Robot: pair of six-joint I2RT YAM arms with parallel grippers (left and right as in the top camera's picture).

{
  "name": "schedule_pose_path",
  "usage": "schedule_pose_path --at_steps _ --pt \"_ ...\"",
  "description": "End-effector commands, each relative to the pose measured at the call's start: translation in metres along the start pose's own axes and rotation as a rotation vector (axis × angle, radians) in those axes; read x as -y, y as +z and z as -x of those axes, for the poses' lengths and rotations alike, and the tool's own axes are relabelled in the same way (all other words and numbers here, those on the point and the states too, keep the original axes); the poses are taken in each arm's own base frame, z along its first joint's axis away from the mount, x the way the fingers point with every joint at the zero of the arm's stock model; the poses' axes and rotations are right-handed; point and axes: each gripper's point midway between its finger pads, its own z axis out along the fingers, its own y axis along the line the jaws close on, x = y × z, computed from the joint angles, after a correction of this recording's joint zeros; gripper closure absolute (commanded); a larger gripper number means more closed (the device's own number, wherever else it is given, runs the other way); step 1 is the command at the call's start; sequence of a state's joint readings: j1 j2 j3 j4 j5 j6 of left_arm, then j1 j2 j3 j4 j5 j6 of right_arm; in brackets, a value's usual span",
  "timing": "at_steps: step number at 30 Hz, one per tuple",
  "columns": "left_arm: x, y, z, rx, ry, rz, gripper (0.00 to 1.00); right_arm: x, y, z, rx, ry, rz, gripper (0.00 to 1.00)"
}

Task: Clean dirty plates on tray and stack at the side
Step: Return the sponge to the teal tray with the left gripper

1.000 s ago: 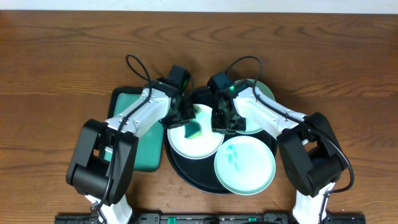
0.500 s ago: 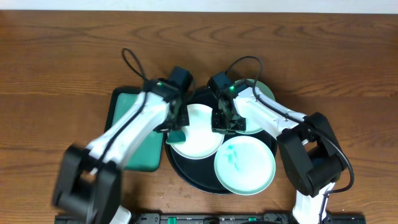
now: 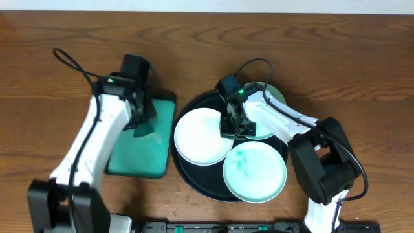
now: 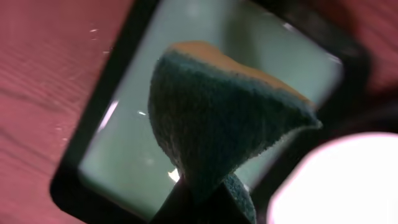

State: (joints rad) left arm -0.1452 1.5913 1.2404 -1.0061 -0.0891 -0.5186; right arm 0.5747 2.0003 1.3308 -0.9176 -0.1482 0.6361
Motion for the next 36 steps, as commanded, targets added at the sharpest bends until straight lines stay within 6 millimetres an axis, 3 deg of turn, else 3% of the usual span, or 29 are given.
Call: schedule_pose_path --at_steps 1,10,14,15,18,20,25,30,36 --pt "-0.013 0.022 0.006 -0.045 0.006 0.062 0.93 0.008 0.014 -0.002 -0.012 0.017 -0.059 0.99" --pt "-0.004 0.085 -0.002 -0.181 0.036 0.102 0.92 0.009 0.014 -0.002 -0.014 0.017 -0.06 0.99" --pt "-0.002 0.088 -0.002 -0.185 0.035 0.094 0.93 0.009 0.014 -0.002 -0.014 0.018 -0.06 0.99" --pt "0.0 0.088 -0.003 -0.188 0.035 0.087 0.86 0.009 0.014 -0.002 -0.014 0.017 -0.06 0.99" --pt "0.0 0.086 -0.006 -0.203 0.034 0.081 0.45 0.009 0.014 -0.002 -0.014 0.017 -0.06 0.99" --pt "-0.001 0.082 -0.008 -0.209 0.034 0.078 0.39 0.009 0.014 -0.002 -0.014 0.017 -0.06 0.99" --pt "-0.005 0.044 -0.005 -0.146 0.03 0.042 0.36 0.008 0.014 -0.001 -0.008 0.009 -0.056 0.99" --pt "-0.012 -0.035 -0.006 0.033 0.025 -0.067 0.23 0.005 0.014 0.002 0.004 0.007 -0.046 0.98" --pt "-0.026 -0.109 -0.027 0.219 0.033 -0.19 0.21 0.0 -0.003 0.005 0.044 -0.01 -0.016 0.98"
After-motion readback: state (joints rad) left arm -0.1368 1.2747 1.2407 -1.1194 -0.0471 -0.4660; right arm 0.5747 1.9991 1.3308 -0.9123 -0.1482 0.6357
